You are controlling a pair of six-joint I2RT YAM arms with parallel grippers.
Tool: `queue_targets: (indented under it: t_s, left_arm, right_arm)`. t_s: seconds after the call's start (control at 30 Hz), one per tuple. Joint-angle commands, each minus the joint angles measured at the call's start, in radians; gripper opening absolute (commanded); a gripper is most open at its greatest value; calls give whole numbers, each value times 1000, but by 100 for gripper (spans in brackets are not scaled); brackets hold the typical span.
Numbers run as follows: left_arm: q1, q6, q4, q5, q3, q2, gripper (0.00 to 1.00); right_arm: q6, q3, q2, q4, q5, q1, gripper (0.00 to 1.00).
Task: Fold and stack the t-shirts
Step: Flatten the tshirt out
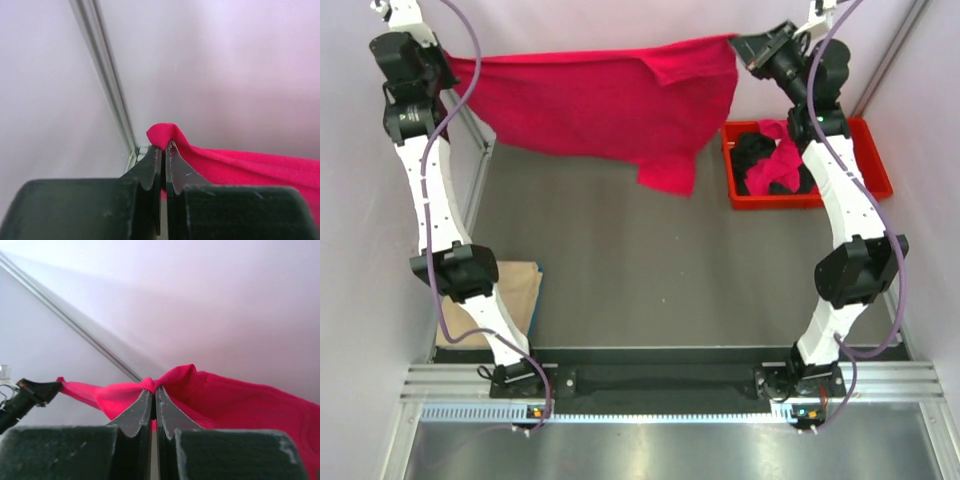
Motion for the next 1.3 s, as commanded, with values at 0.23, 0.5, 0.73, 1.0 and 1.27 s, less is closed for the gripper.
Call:
queue_targets:
  t_s: [0.23,0.5,0.73,1.0,1.27]
  left_arm:
    - [51,170,235,298,-690,-298,0]
    - [98,382,54,468,-1199,-600,0]
    - [115,598,-324,401,-1381,-692,0]
    - [117,701,-461,293,-1553,-729,0]
    - [115,488,-258,295,-1533,-674,0]
  right_arm:
    - [-129,-443,-294,3,15,-30,0]
    - [-146,-1197,-768,-98,36,-1,0]
    - [-116,-1511,-1060,-411,22,22,0]
    - [-120,-1586,-1244,-678,41,25,0]
    - [-177,-1525,-1031,-376,64,23,0]
